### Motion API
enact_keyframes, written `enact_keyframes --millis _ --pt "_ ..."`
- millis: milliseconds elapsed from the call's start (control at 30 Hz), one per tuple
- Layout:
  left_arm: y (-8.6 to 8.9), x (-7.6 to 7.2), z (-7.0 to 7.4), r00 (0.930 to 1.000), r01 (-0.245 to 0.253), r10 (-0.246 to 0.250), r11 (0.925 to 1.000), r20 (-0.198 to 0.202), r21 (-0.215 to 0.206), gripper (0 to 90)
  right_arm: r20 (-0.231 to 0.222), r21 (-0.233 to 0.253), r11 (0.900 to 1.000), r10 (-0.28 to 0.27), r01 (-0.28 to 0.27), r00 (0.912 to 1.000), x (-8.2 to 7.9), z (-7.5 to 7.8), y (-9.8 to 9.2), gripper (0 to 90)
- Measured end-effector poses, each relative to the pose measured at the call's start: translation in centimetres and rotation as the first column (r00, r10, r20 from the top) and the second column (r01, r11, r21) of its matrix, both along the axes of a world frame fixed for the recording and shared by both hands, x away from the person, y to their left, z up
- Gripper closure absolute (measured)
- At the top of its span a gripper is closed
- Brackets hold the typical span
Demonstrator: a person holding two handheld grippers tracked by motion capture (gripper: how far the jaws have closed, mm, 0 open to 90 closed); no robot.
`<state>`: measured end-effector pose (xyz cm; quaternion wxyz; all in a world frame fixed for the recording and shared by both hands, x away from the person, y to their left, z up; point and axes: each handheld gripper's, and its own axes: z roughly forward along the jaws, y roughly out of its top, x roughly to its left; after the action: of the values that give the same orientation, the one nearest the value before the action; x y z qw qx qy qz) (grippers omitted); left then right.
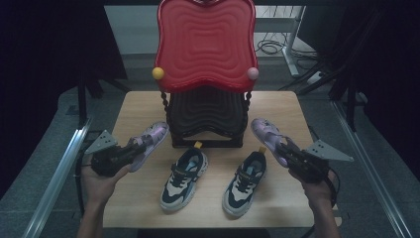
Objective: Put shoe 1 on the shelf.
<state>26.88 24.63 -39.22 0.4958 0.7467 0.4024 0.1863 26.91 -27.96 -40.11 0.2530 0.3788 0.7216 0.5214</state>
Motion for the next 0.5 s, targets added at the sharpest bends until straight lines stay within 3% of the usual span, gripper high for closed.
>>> enact_keyframes --millis 333,500 --pt "-1.2 0.9 0.4 0.9994 0.031 -0.031 0.9995 0.018 -0.011 85.9 0.005 0.004 0.999 0.047 -0.047 0.9989 1.2 0.5 2.3 84.5" --pt "-1.9 1.3 0.4 0.9988 0.047 -0.046 0.9988 0.018 -0.016 85.9 0.011 0.013 0.999 0.037 -0.038 0.9992 1.0 1.0 2.5 84.3"
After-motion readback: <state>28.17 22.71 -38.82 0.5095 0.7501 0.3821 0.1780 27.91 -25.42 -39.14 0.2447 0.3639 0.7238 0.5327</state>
